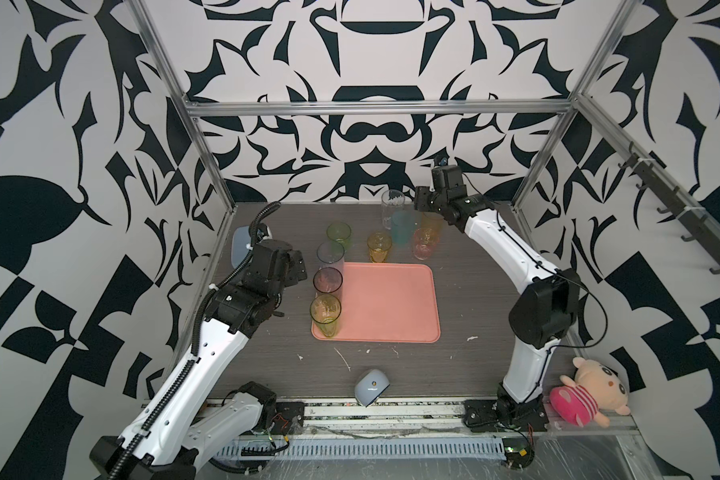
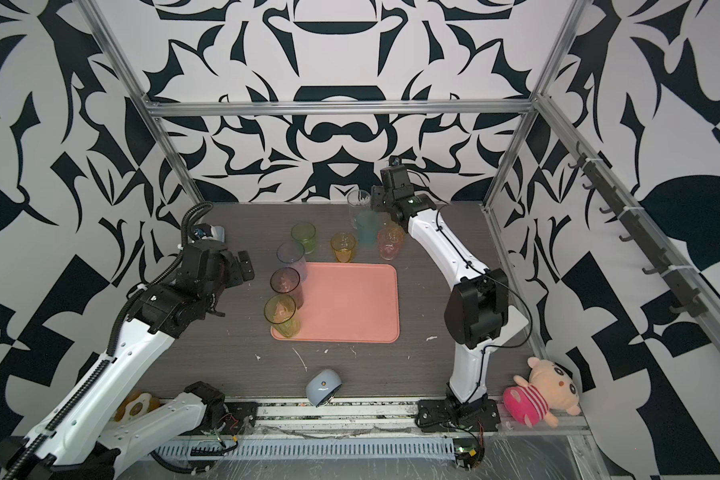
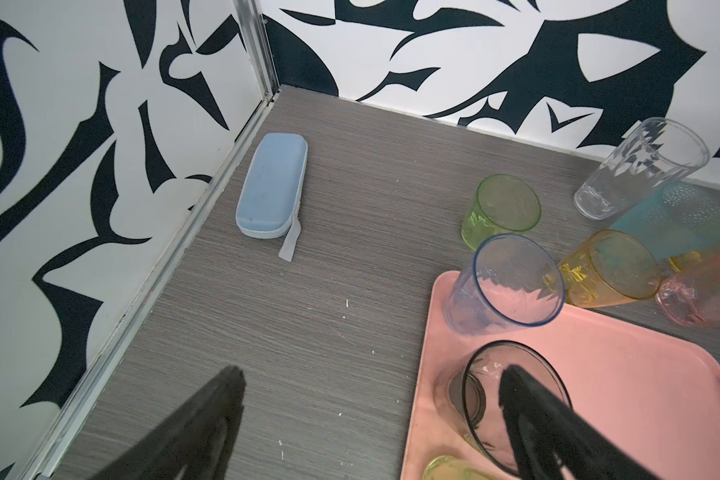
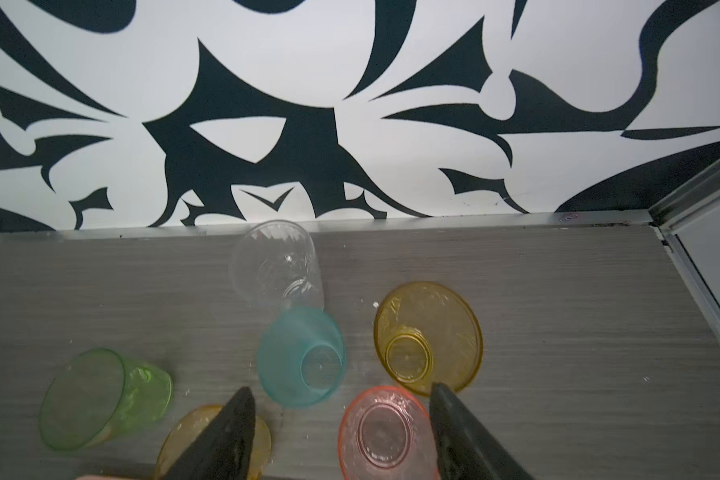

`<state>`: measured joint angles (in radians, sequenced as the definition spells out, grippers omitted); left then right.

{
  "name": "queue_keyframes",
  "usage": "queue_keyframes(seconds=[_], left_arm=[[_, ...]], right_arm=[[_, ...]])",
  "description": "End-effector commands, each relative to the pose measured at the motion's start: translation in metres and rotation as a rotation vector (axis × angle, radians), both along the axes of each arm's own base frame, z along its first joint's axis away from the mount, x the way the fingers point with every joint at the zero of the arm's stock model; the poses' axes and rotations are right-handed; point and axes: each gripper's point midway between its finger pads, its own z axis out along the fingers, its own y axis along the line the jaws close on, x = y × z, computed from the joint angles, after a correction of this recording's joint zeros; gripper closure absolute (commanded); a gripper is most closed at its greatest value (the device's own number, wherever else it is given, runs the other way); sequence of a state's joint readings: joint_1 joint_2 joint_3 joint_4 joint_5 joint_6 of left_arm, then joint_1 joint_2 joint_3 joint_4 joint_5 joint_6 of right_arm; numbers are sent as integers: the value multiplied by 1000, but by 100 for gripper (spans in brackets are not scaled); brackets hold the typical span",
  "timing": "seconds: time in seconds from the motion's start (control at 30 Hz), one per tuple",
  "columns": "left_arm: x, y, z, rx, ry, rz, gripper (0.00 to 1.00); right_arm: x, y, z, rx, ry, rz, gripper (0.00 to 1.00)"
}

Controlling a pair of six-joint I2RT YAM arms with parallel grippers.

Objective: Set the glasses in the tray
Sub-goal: 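Raise the left gripper away while the right gripper reaches toward the far cups, then lower the right gripper around the tall clear cup at the far edge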

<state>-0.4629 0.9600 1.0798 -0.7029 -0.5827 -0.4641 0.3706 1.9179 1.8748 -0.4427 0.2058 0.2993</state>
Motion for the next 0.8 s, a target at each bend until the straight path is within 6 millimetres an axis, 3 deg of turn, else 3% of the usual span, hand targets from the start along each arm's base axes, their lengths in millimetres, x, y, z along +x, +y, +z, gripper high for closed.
queue_keyframes(seconds=[0.0, 0.27, 0.5, 0.77], left_arm=[[-7, 5, -5, -17, 12, 25, 1], [-8, 6, 0, -22, 22, 34, 0], [-13, 7, 14, -51, 11, 37, 0], [-22, 15, 10, -31, 20, 54, 0]], right_arm=[[9, 7, 18, 55, -8, -5, 31], [39, 14, 1, 70, 27, -26, 31], [58, 42, -3, 169, -8, 66, 33], [81, 40, -20, 172, 1, 2, 34]])
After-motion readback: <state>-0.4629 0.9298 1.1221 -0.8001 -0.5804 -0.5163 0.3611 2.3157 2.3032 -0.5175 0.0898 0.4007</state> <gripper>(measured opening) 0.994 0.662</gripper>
